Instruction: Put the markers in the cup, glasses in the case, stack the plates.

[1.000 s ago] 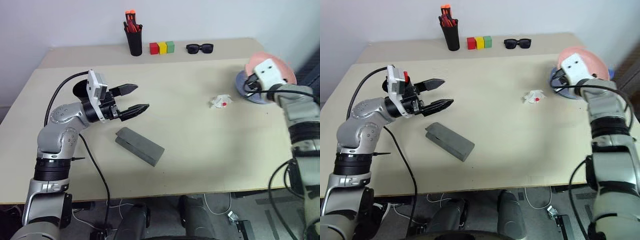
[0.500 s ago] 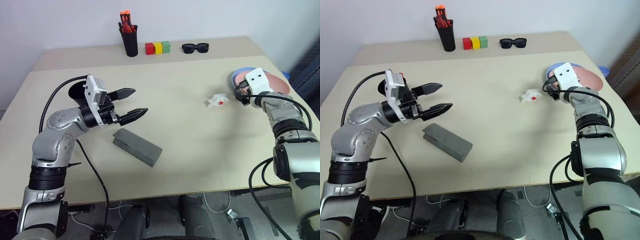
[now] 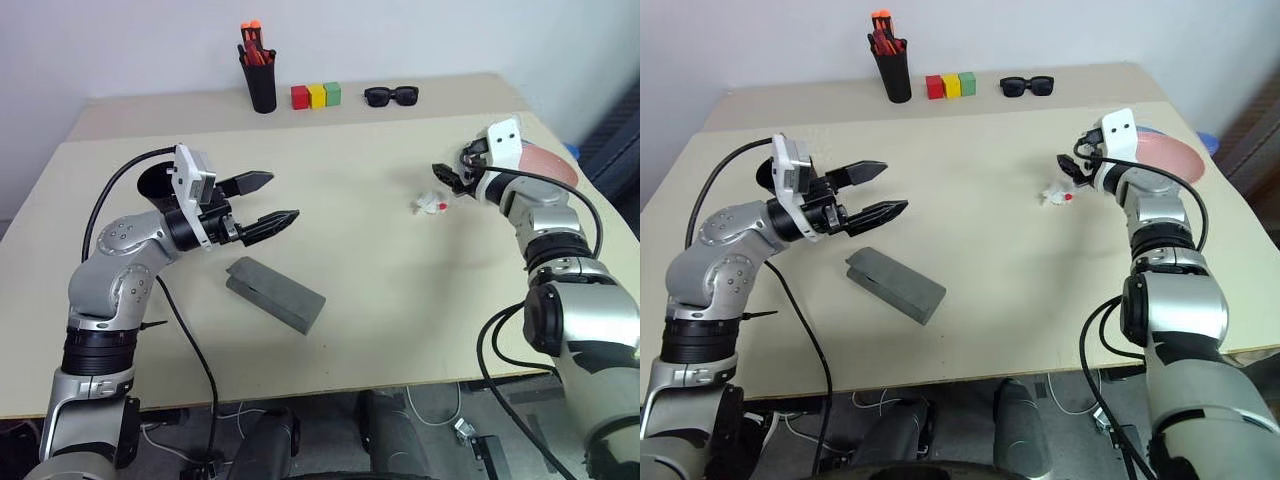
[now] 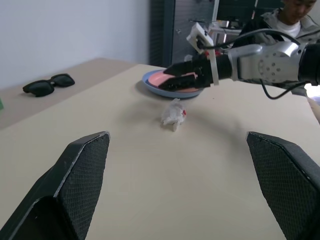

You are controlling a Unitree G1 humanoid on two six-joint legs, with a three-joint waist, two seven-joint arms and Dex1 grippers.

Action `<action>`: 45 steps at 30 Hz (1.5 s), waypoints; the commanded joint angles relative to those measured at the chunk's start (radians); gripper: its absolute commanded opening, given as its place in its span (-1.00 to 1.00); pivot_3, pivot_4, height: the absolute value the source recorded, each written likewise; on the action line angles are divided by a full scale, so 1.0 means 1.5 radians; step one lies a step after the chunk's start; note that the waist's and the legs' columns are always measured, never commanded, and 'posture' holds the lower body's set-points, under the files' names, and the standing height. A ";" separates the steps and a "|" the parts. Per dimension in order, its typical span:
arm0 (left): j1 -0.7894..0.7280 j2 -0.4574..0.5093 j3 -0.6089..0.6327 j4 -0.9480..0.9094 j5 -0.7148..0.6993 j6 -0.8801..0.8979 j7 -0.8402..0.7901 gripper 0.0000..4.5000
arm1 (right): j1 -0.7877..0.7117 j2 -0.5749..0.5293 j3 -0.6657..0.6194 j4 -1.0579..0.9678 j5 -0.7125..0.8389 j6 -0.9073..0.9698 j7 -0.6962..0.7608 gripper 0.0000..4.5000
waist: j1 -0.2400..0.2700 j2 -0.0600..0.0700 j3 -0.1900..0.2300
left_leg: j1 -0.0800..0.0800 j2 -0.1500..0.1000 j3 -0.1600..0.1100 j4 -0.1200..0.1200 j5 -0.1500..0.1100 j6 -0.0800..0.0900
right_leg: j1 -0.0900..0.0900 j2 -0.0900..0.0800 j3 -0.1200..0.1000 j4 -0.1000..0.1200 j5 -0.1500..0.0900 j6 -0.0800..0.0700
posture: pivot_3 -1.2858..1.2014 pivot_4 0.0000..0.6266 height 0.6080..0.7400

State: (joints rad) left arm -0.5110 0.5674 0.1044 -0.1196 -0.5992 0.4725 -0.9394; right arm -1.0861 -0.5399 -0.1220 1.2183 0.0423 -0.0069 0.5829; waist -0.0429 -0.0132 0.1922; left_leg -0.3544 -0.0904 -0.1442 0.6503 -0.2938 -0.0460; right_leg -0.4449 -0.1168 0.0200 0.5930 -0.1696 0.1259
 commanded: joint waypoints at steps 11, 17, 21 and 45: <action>-0.001 0.006 0.012 -0.019 -0.003 -0.015 -0.004 1.00 | 0.029 0.017 0.042 -0.016 -0.041 0.057 -0.005 0.12 | -0.002 0.000 0.000 | 0.000 0.000 0.001 0.000 0.000 0.000 | 0.000 0.000 0.000 0.000 0.000 0.000 | 0.03 -0.52 1.00; -0.010 0.002 0.006 -0.017 0.001 -0.015 0.001 1.00 | 0.022 0.011 0.032 -0.019 -0.035 0.068 0.005 -0.99 | -0.002 0.000 0.000 | 0.000 0.000 0.001 0.000 0.000 0.000 | 0.000 0.000 0.000 0.000 0.000 0.000 | 0.03 -0.52 1.00; -0.011 0.001 0.006 -0.021 -0.003 -0.009 0.006 1.00 | -0.015 -0.019 -0.031 0.001 -0.002 0.020 -0.104 -0.99 | -0.001 0.000 0.000 | 0.000 0.000 0.001 0.000 0.000 -0.001 | 0.000 0.000 0.001 0.000 0.000 0.000 | 0.03 -0.52 1.00; 0.021 0.003 0.031 -0.019 -0.015 -0.014 -0.002 1.00 | -0.053 -0.055 -0.088 0.022 0.023 -0.128 -0.111 0.98 | -0.006 0.000 0.000 | 0.001 0.000 0.003 0.000 -0.001 0.002 | 0.000 0.000 0.002 0.000 0.000 0.000 | 0.03 -0.52 1.00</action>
State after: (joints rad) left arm -0.4790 0.5620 0.1173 -0.1197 -0.6025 0.4659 -0.9418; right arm -1.1349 -0.6364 -0.2401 1.3184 0.0413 -0.1476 0.3215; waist -0.0513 -0.0133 0.1921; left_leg -0.3533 -0.0900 -0.1401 0.6499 -0.2957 -0.0427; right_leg -0.4453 -0.1163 0.0232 0.5927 -0.1691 0.1260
